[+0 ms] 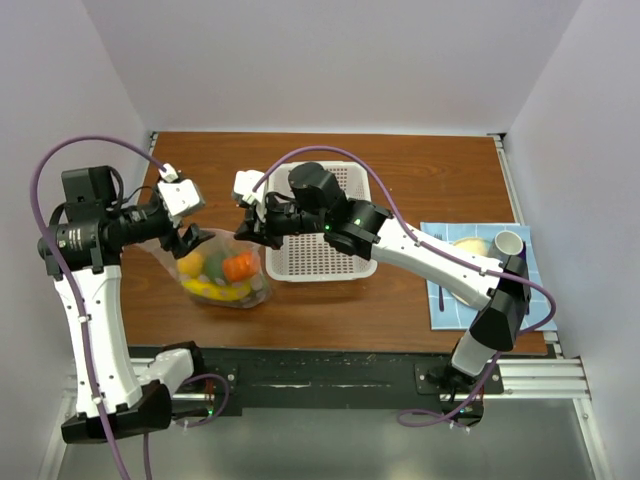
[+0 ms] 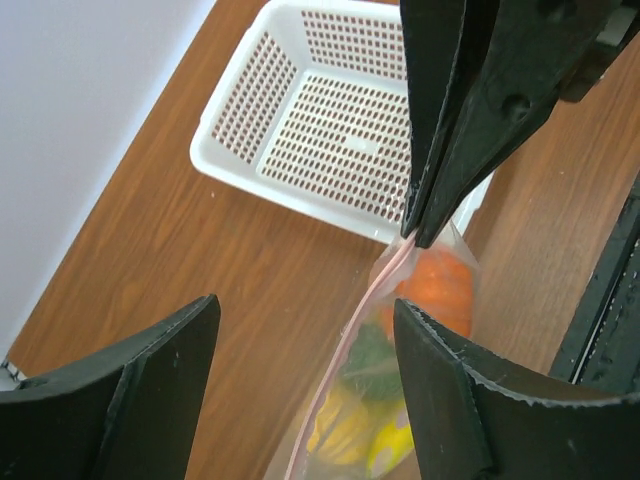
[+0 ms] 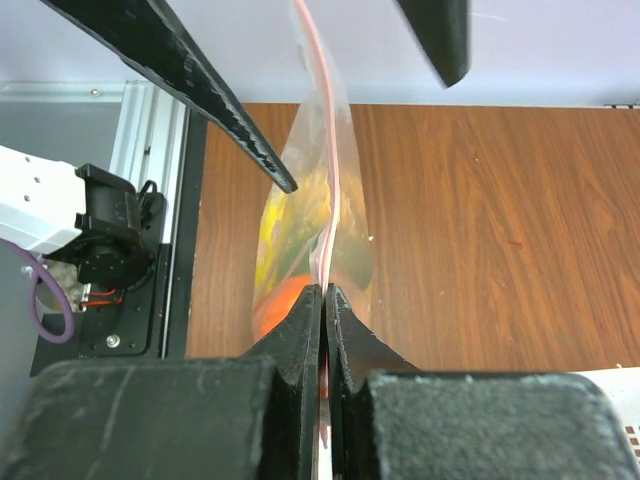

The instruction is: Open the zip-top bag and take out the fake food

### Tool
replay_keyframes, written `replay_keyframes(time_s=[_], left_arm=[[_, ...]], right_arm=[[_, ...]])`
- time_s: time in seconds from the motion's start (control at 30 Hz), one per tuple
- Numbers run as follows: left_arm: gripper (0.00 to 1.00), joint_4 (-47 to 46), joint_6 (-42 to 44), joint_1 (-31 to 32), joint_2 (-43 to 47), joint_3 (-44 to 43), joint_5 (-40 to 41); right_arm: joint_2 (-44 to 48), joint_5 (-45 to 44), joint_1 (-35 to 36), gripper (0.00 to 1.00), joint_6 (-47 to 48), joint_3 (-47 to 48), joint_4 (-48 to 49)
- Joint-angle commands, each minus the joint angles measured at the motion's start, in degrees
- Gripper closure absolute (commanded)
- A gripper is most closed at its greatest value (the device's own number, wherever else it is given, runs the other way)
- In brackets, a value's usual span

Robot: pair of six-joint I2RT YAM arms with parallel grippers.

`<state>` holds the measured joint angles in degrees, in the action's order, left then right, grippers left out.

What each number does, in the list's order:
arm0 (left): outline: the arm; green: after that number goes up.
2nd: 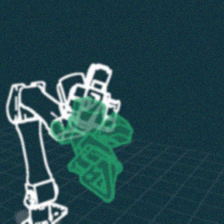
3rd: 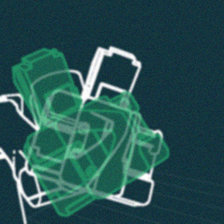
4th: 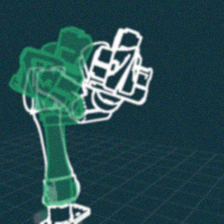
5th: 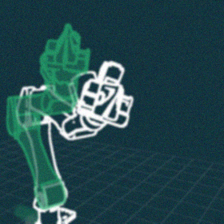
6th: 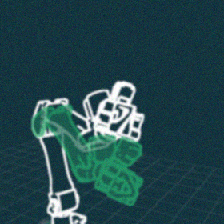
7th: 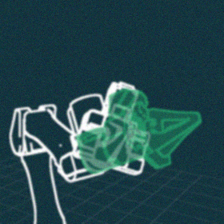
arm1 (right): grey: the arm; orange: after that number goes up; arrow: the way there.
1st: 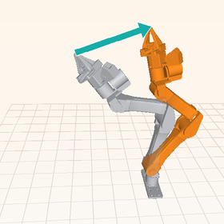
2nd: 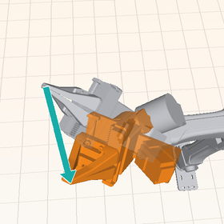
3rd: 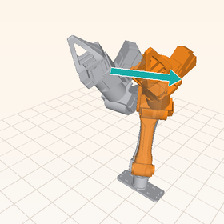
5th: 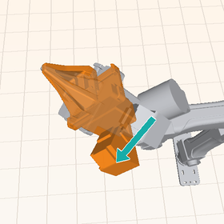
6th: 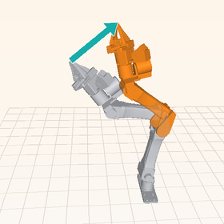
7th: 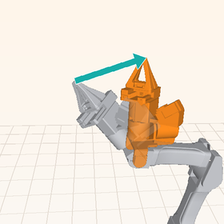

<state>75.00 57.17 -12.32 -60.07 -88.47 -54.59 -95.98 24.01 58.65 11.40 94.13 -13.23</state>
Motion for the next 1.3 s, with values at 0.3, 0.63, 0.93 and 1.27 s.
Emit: replay_keyframes(time_s=[0.3,0.63,0.93,1.27], left_arm=[[0.22,0.41,0.05,9.94,0.31,5.49,-0.44],[0.67,0.41,3.74,9.94,-1.27,6.82,4.58],[0.98,0.41,2.95,9.94,0.3,4.36,3.17],[1.0,0.5,1.98,10.03,2.15,3.92,2.12]], right_arm=[[2.91,2.09,0.06,1.0,-0.06,0.44,4.18],[4.58,2.01,0.06,1.0,-0.24,0.0,4.44],[7.47,-1.94,-0.03,0.33,-4.71,-5.08,10.06],[22.86,-4.25,-4.68,0.04,-14.47,-32.85,33.43]])
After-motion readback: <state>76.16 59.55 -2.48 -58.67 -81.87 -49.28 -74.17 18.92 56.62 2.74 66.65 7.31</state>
